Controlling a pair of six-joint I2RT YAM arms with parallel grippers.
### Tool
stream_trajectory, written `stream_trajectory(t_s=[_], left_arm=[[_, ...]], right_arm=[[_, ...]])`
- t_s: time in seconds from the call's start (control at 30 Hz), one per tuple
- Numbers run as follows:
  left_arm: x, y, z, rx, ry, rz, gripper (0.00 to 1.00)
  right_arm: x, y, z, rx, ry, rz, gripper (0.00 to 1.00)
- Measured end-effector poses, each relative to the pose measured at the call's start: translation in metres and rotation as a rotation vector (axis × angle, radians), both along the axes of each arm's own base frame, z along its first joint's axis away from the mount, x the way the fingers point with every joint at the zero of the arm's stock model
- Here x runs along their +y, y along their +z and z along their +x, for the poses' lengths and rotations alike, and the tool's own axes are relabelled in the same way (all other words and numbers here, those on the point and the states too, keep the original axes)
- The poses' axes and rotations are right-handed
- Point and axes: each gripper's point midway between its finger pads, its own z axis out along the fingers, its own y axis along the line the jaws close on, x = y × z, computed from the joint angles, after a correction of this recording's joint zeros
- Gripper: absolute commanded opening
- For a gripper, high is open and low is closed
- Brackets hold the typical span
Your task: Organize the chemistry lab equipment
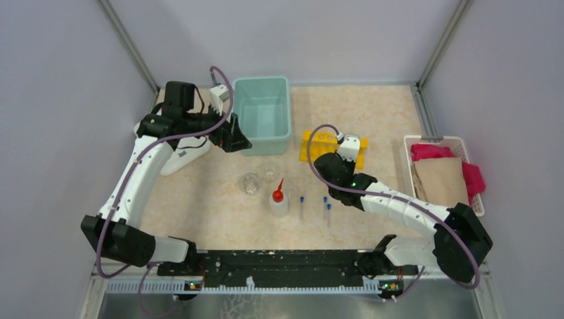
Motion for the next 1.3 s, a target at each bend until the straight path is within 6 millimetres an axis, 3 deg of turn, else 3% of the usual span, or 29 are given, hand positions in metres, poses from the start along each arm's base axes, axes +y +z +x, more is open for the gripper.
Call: stream_trajectory(t_s=[0.87,1.3], left_arm=[[0.006,0.003,0.006,-0.008,0.025,0.001,0.99],[0.008,0.003,0.007,-0.008,0.033,0.001,0.99]], right_arm=[[-0.01,-0.031,-0.005,0.001,-0.046,-0.009,0.0],[-0.002,-0.049,0.002,0.01,-0.044,-0.007,0.0]])
